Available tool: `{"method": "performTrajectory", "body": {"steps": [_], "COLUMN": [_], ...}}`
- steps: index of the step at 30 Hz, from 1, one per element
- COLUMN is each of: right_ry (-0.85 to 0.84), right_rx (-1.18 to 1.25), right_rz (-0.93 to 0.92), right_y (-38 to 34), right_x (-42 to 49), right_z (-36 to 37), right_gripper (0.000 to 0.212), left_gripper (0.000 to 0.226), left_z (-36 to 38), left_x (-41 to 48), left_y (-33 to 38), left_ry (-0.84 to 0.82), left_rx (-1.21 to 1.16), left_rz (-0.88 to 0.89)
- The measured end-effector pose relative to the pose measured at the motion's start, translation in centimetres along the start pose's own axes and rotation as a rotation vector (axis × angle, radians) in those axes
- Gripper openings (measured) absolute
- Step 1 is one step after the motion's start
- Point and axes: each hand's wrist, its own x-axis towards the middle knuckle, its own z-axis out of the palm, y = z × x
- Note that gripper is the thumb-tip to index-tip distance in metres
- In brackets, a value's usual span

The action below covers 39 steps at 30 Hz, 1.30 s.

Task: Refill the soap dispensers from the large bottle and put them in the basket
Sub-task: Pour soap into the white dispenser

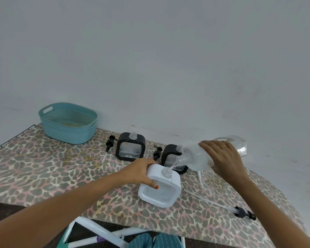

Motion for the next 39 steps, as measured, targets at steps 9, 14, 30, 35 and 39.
{"method": "performTrajectory", "body": {"steps": [9,14,30,35,39], "right_ry": [-0.015,-0.009,-0.002,0.001,-0.002], "right_rx": [0.001,0.003,0.001,-0.003,-0.009], "right_rz": [0.005,-0.005,-0.008,-0.012,-0.013], "right_y": [0.13,0.15,0.02,-0.02,-0.10], "right_x": [-0.10,-0.04,0.02,-0.02,0.02], "right_z": [-0.08,-0.27,-0.44,-0.31,-0.24], "right_gripper": [0.065,0.068,0.065,0.066,0.064], "left_gripper": [0.055,0.050,0.057,0.057,0.057], "left_z": [0.16,0.25,0.36,0.37,0.49], "left_x": [0.21,0.33,0.19,0.19,0.21], "left_y": [-0.05,-0.11,0.19,0.25,0.08], "left_ry": [-0.010,-0.008,-0.004,0.000,-0.002], "left_rx": [0.010,0.017,0.010,0.014,0.001], "left_rz": [0.000,0.011,0.009,0.010,0.009]}}
